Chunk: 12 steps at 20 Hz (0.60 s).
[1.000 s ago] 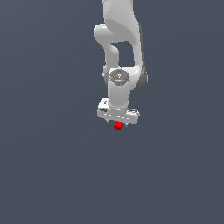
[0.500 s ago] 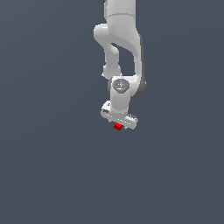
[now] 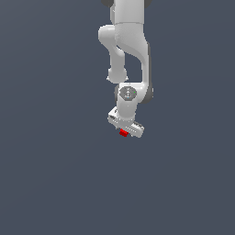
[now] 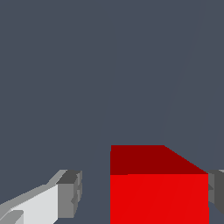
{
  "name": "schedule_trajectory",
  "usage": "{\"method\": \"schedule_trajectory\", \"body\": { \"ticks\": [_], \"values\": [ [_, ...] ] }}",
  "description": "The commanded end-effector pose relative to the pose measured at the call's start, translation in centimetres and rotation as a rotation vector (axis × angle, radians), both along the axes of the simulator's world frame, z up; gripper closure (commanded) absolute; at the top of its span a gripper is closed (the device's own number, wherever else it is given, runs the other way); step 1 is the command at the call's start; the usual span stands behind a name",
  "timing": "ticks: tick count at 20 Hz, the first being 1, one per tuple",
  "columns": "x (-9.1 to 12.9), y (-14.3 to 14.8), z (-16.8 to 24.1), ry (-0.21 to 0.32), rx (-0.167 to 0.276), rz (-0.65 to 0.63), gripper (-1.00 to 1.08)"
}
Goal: Pick up the red cube and move it to a goal position.
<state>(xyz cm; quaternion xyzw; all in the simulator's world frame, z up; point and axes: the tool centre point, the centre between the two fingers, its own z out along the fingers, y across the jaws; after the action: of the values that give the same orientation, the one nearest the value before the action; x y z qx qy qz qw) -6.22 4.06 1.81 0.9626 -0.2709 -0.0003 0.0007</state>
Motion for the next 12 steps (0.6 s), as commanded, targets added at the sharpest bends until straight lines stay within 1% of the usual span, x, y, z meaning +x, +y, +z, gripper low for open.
{"method": "schedule_trajectory", "body": {
  "ticks": [1, 5, 6, 12],
  "values": [
    [0.03, 0.02, -0.03, -0.001, 0.000, -0.003, -0.92],
    [0.14, -0.01, 0.19, -0.001, 0.001, 0.006, -0.92],
    [0.14, -0.01, 0.19, -0.001, 0.001, 0.006, 1.08],
    [0.14, -0.01, 0.19, -0.001, 0.001, 0.006, 1.08]
  ]
}}
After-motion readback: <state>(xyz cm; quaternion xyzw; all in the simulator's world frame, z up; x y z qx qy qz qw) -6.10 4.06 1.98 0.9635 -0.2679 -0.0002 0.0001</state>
